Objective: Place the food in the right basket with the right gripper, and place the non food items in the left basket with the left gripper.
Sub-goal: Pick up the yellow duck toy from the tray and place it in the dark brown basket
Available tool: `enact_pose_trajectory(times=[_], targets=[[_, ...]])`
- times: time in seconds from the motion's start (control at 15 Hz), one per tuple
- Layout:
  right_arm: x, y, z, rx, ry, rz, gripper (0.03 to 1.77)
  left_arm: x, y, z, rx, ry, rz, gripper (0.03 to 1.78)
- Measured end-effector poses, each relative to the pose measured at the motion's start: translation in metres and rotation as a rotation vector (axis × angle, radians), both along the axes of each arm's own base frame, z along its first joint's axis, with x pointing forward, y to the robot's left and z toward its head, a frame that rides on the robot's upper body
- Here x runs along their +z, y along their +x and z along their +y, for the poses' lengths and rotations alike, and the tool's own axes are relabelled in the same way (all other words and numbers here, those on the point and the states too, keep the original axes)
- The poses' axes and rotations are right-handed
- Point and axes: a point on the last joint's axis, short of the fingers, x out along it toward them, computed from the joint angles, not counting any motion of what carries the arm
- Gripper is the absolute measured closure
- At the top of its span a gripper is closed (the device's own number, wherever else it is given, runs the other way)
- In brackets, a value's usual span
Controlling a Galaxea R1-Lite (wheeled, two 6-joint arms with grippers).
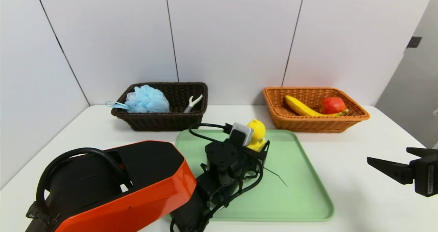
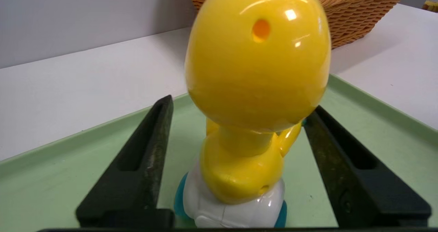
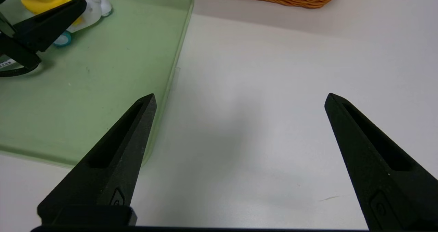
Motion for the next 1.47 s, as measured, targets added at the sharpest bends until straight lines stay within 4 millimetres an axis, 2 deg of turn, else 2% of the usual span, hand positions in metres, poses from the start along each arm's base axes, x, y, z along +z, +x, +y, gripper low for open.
enact_pose_trajectory(times=[0.13, 0.33, 0.4, 0.67, 1.0, 1.2, 1.33, 1.47], targets=[[0.000, 0.000, 0.000, 0.001, 0.000, 0.001, 0.10, 0.000, 0.000, 0.000, 0.000, 0.000, 0.000, 0.82], [-0.001, 0.000, 0.000, 0.001, 0.000, 0.002, 0.10, 0.001, 0.000, 0.000, 0.001, -0.007, -0.005, 1.11], [-0.001, 0.000, 0.000, 0.001, 0.000, 0.005, 0.10, 0.002, 0.000, 0.001, 0.002, -0.009, -0.008, 1.47], [-0.003, -0.001, 0.000, 0.003, 0.001, 0.010, 0.10, 0.011, 0.001, 0.004, 0.012, -0.022, -0.020, 1.47], [-0.004, -0.001, 0.001, 0.023, 0.011, 0.014, 0.10, 0.044, 0.003, 0.017, 0.035, -0.065, -0.064, 1.47], [-0.004, -0.001, 0.001, 0.024, 0.011, 0.016, 0.10, 0.073, 0.000, 0.024, 0.041, -0.086, -0.086, 1.47], [-0.006, -0.001, 0.001, 0.024, 0.010, 0.021, 0.10, 0.098, 0.008, 0.040, 0.081, -0.092, -0.111, 1.47], [-0.006, -0.002, 0.000, 0.023, 0.012, 0.022, 0.10, 0.123, 0.025, 0.070, 0.153, -0.089, -0.131, 1.47]])
